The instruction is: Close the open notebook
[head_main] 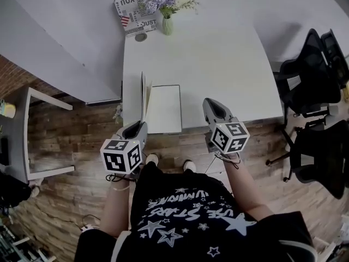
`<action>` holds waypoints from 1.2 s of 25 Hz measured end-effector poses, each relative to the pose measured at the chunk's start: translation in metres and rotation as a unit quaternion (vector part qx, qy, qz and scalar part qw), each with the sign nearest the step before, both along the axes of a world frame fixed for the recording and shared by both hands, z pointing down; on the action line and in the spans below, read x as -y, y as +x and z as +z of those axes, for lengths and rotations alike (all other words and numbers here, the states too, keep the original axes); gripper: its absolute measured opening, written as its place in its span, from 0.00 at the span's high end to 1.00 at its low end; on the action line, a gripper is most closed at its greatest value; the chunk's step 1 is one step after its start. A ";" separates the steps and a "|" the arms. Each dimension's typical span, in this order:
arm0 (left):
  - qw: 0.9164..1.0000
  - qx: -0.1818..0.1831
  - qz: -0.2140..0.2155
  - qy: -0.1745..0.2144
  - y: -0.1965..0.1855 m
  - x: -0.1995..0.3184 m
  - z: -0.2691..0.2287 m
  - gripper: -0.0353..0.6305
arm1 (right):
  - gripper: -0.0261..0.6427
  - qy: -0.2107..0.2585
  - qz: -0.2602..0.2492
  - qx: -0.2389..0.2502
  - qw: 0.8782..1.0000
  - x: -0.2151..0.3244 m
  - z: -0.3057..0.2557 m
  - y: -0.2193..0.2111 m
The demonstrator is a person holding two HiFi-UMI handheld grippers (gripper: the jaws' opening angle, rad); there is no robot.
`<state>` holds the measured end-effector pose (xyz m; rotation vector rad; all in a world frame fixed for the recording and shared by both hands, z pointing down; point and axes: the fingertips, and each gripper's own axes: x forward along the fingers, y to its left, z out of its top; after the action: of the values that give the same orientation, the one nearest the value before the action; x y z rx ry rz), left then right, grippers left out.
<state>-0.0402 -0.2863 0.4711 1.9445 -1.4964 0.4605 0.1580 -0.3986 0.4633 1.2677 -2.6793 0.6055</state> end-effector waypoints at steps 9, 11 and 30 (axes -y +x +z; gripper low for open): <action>0.998 0.048 0.031 -0.011 0.070 0.017 0.023 0.85 | 0.96 -0.011 0.002 -0.001 1.000 -0.005 0.009 0.049; 0.998 0.057 0.032 -0.016 0.082 0.020 0.031 0.85 | 0.96 -0.015 0.002 -0.001 1.000 -0.007 0.013 0.060; 0.992 0.115 0.020 -0.051 0.124 0.028 0.095 0.84 | 0.96 -0.042 -0.001 0.009 0.999 -0.028 0.040 0.098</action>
<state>0.0839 -0.3143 0.5659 1.8939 -1.5433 0.7860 0.2556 -0.3710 0.5031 1.2442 -2.6387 0.7253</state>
